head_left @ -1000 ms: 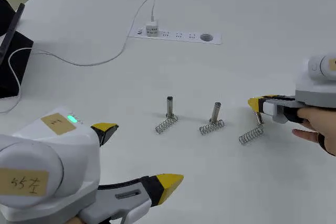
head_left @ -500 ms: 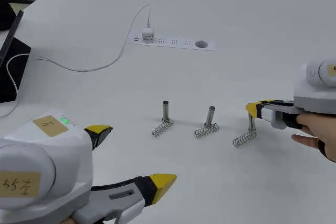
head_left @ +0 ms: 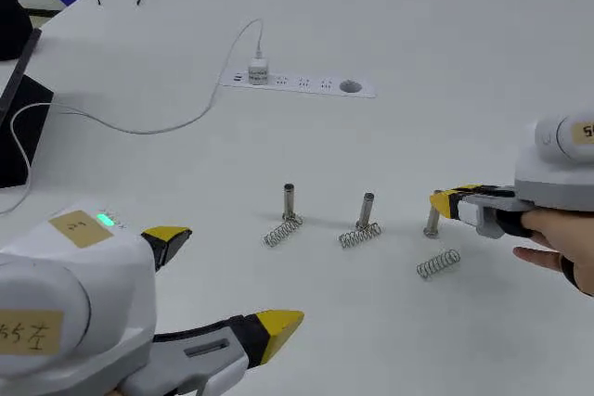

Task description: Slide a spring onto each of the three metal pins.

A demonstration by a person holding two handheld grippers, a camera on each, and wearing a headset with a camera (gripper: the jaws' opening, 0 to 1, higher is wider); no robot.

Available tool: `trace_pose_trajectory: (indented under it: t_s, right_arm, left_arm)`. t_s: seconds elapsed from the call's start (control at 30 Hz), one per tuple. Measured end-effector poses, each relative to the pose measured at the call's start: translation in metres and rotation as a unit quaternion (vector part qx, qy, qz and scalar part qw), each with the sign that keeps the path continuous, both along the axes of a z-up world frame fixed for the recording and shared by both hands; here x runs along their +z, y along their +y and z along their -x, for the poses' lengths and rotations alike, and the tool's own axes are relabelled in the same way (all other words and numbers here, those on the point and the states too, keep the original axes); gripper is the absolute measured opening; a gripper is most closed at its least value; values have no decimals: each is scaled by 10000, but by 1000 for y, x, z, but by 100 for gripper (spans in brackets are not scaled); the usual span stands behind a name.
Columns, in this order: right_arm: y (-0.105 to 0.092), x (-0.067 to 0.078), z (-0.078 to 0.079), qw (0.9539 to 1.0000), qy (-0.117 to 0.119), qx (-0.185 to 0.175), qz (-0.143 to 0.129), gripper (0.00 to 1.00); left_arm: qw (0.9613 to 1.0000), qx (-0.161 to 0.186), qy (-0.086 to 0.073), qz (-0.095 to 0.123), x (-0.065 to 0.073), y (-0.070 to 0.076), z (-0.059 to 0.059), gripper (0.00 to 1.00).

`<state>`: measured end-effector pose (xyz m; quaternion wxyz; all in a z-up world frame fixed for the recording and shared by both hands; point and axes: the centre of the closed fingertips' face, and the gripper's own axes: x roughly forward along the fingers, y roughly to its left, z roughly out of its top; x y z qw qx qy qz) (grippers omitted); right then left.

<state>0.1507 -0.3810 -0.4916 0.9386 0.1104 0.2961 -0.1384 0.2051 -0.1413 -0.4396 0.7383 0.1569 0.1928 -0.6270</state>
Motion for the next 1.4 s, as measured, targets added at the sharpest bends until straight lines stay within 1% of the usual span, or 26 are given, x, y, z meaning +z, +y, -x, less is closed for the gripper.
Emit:
trace_pose_trajectory:
  t_s: [0.23,0.3,0.43,0.5,0.6,0.73,0.87,0.93,1.0,1.07,1.13,1.2,1.23,1.3,1.4]
  right_arm:
    - [5,0,8,9999,110,42,87,9]
    - [6,-1,9,9998,130,68,158,9]
    - [11,-2,9,9997,130,98,166,9]
    - [10,-2,9,9996,146,105,213,9]
    - [10,-2,10,9996,152,100,215,9]
    - [10,-2,9,9991,198,170,333,9]
    - [11,-4,10,9990,225,209,327,9]
    - [12,-4,9,9986,235,274,386,9]
    - [11,-4,9,9986,244,260,387,9]
    - [12,-3,8,9988,187,271,362,10]
    - [11,-1,7,9985,159,282,450,14]
    - [11,1,6,9984,124,289,463,18]
    - [12,3,6,9985,96,298,458,18]
    - [12,7,5,9987,8,276,429,19]
    - [14,13,4,9986,-147,313,389,25]
  left_arm:
    - [10000,23,-13,19,1,1,-1,77]
    - [10000,26,-26,22,2,1,-1,77]
    - [10000,20,-50,6,2,2,0,77]
    - [10000,25,-59,14,3,3,0,76]
    - [10000,33,-76,8,4,5,-1,76]
    - [9999,65,-92,-23,4,7,-2,75]
    - [9999,80,-100,-10,5,9,-3,75]
    - [9999,93,-103,-15,5,10,-3,75]
    - [9999,96,-111,-28,5,10,-4,75]
    - [9999,102,-118,-34,4,11,-4,74]
    - [9999,108,-119,-29,5,11,-5,74]
    - [9999,104,-135,-25,5,10,-6,74]
    - [9998,97,-143,-26,5,10,-6,74]
    - [9998,101,-155,-26,6,10,-7,74]
    - [9998,104,-155,-16,6,9,-8,73]
